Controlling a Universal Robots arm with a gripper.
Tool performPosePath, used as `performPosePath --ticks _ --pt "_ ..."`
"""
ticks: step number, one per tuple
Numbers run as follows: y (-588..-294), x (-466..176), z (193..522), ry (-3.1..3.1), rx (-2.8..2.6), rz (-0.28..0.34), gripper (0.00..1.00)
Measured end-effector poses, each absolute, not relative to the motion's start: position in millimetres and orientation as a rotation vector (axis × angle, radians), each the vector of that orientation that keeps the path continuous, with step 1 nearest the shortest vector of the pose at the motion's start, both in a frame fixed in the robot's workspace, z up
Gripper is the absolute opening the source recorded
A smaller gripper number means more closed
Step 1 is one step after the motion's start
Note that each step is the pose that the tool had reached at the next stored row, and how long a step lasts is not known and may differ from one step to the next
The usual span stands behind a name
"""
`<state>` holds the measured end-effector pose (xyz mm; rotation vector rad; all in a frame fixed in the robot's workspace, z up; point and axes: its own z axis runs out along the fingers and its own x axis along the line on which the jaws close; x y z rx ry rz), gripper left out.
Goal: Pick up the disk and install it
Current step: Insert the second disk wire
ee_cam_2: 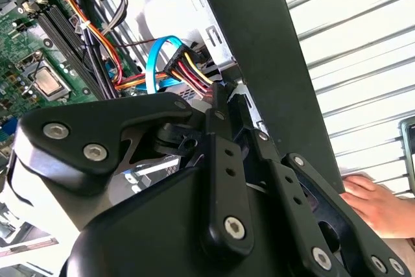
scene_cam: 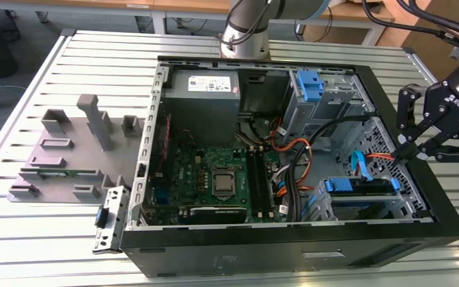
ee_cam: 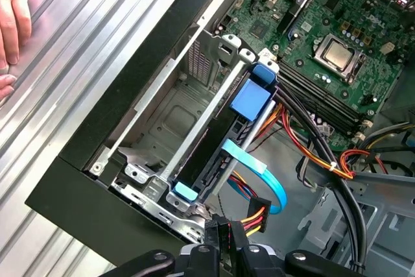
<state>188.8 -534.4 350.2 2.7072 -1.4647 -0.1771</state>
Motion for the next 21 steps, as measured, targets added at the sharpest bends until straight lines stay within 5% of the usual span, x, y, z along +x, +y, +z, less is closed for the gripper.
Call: performPosePath --ticks 21 --pt "-534 176 355 -1.469 2.715 -0.154 0.16"
